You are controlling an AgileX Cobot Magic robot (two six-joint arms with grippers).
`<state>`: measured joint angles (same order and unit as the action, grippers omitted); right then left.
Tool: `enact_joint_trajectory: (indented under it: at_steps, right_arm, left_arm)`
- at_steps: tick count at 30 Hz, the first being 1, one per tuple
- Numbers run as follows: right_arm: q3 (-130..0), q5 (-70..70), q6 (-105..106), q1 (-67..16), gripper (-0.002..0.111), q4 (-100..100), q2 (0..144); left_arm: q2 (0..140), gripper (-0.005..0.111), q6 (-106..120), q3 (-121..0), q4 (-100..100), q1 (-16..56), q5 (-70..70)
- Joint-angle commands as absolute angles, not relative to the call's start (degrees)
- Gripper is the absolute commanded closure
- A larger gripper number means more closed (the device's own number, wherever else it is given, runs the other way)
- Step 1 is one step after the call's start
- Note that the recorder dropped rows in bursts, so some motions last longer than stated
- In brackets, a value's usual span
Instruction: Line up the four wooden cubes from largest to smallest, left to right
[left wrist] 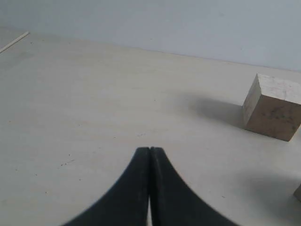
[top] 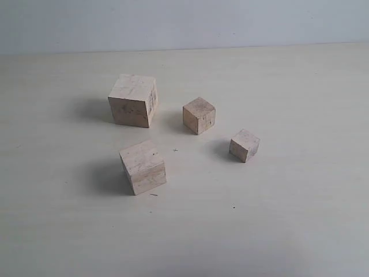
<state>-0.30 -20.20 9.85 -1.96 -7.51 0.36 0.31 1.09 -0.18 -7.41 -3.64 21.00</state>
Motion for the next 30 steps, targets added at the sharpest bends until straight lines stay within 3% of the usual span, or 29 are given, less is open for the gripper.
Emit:
enact_joint_trajectory:
  at_steps: [1,14,22,30]
  right_arm:
    - [0.0,-19.57,10.33,-2.06,0.108,-7.49,0.0]
    - [0.0,-19.28,10.55,-2.06,0.108,-4.37,0.0]
    - [0.0,2.31,7.03,-2.06,0.108,-8.87,0.0]
    - [0.0,10.29,6.74,-2.06,0.108,-10.04,0.0]
  left_arm:
    - [0.0,0.107,1.25,0.0,-7.31,-3.29,20.62]
    - [0.0,0.107,1.25,0.0,-7.31,-3.29,20.62]
    - [0.0,0.107,1.25,0.0,-7.31,-3.29,20.62]
    - [0.0,0.107,1.25,0.0,-7.31,-3.29,20.62]
